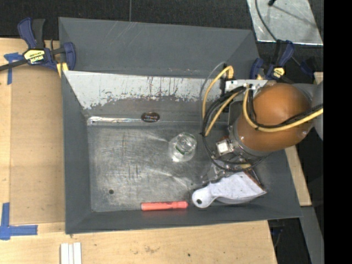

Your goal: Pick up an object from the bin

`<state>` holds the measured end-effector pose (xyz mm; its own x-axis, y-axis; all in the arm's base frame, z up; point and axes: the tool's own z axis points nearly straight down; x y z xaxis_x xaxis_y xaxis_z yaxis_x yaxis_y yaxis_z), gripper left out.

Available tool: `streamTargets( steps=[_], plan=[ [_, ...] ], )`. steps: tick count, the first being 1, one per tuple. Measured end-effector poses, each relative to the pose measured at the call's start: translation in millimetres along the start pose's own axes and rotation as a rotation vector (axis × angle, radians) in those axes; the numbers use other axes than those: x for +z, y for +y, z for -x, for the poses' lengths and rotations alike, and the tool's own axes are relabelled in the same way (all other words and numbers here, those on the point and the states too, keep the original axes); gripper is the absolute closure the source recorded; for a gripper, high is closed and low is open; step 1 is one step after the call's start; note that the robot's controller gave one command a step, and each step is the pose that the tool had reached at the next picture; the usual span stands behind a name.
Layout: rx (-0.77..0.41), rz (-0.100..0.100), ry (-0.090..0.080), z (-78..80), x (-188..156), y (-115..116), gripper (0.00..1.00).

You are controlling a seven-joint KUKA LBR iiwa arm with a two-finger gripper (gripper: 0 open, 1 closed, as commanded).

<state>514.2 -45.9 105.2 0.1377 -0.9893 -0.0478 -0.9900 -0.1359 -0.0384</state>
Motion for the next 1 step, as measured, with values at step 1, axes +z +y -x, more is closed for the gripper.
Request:
streamTargets(
  steps=[1],
  plan=[
    [-0.005,0.017,0.008,-0.7,0.4,3.4,1.00]
  ],
)
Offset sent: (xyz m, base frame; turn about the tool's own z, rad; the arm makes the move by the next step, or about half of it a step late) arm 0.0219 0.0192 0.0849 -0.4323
